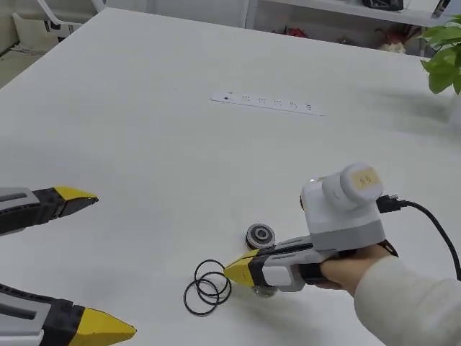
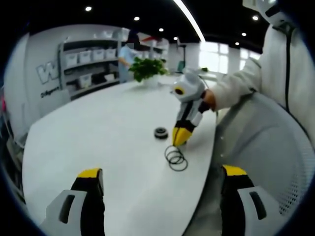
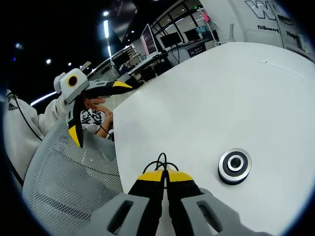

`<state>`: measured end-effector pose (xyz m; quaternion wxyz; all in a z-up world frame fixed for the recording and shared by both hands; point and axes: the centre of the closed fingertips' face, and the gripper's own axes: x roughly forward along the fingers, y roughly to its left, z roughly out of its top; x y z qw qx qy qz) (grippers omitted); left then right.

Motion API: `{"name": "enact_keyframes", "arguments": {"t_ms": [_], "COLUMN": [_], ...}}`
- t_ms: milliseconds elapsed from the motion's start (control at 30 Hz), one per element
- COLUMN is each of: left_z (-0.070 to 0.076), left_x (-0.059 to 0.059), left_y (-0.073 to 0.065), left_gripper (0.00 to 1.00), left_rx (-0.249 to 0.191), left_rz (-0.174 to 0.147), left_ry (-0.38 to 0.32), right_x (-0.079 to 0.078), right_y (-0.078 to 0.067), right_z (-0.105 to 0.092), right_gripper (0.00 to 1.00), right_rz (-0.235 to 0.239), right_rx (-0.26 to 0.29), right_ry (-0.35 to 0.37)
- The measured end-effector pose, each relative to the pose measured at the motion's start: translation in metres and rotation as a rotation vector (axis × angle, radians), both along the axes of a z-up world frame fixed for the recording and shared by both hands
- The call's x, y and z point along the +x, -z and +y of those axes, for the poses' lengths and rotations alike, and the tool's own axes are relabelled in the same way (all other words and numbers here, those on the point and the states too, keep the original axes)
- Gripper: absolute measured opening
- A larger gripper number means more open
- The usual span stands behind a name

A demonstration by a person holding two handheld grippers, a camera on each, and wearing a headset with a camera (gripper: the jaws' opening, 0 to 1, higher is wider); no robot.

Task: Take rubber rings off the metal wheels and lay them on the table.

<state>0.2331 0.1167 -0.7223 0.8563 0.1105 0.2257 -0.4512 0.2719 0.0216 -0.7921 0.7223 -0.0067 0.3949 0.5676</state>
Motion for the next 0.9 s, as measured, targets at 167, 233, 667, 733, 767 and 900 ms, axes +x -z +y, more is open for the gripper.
{"name": "enact_keyframes", "arguments": {"t_ms": [167, 233, 667, 733, 767, 900], "left_z": [0.002, 0.002, 0.005, 0.006, 0.006, 0.008], "left_x": [0.001, 0.001, 0.003, 0.004, 0.004, 0.005], "left_y": [0.000, 0.000, -0.005, -0.006, -0.007, -0.011], "left_gripper": [1.00, 1.00, 1.00, 1.00, 1.00, 1.00], "left_rx": [-0.002, -0.001, 0.004, 0.005, 0.006, 0.011], "left_rz": [0.001, 0.003, -0.011, -0.014, -0.015, -0.022], "left_ry": [-0.009, -0.011, -0.015, -0.017, -0.019, -0.020], "right_x": [0.002, 0.004, 0.021, 0.024, 0.027, 0.035], "right_y": [0.002, 0.002, -0.012, -0.016, -0.019, -0.026], "right_z": [-0.002, -0.003, -0.010, -0.012, -0.013, -0.017], "right_gripper": [0.00, 0.00, 0.05, 0.05, 0.06, 0.06], "right_rz": [-0.018, -0.030, -0.071, -0.078, -0.081, -0.096], "right_rx": [-0.018, -0.023, 0.005, 0.017, 0.023, 0.044], "right_ry": [0.001, 0.005, 0.067, 0.081, 0.090, 0.123]}}
